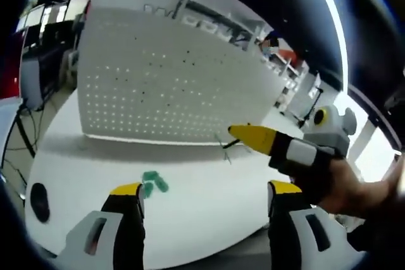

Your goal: Insert the hook assembly into the mounting plate slot until the hook locks in place.

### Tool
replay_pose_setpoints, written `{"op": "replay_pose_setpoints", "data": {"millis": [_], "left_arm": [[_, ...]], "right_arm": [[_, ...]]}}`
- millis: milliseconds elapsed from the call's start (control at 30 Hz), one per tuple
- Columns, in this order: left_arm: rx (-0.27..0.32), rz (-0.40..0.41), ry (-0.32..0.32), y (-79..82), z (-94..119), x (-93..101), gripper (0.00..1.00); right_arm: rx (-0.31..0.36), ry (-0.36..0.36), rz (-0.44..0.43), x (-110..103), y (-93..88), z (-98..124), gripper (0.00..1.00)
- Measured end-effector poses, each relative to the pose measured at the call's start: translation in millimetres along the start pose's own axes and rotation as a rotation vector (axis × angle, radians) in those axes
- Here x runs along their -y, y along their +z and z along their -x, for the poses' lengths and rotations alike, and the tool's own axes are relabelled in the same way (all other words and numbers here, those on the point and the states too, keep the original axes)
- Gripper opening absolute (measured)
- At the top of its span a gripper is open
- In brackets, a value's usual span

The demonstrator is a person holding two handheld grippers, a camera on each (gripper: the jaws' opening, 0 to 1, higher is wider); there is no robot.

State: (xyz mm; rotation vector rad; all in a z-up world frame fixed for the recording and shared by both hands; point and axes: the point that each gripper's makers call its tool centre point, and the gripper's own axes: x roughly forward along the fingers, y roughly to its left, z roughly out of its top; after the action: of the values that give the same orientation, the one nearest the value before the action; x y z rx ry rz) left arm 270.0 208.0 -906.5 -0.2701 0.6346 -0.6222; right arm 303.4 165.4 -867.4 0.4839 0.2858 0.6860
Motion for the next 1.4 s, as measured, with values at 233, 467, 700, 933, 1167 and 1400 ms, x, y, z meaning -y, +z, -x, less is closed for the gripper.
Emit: {"op": "replay_pose_setpoints", "data": {"millis": [233, 467, 700, 933, 1167, 1400], "left_arm": [[0.025, 0.052, -0.039, 2.1, -2.3, 6.6, 0.66], [0.011, 0.115, -0.109, 0.5, -6.9, 19.5, 0.38], [0.013, 0.130, -0.133, 2.0, -9.9, 24.6, 0.24], [0.049, 0.217, -0.185, 8.2, -12.2, 31.2, 0.12], [0.075, 0.313, -0.239, 13.0, -14.1, 36.3, 0.06], [0.114, 0.229, -0.224, 18.6, -10.4, 36.3, 0.03]], "right_arm": [[0.026, 0.020, -0.050, -16.2, -7.7, 9.7, 0.00], [0.054, 0.013, -0.047, -23.4, -7.5, 13.5, 0.00], [0.063, 0.001, -0.020, -22.7, -4.6, 13.1, 0.00], [0.079, -0.002, -0.016, -23.5, -2.2, 13.8, 0.00], [0.089, -0.004, -0.002, -24.3, 1.8, 14.9, 0.00], [0.093, -0.004, 0.021, -30.0, 3.6, 14.9, 0.00]]}}
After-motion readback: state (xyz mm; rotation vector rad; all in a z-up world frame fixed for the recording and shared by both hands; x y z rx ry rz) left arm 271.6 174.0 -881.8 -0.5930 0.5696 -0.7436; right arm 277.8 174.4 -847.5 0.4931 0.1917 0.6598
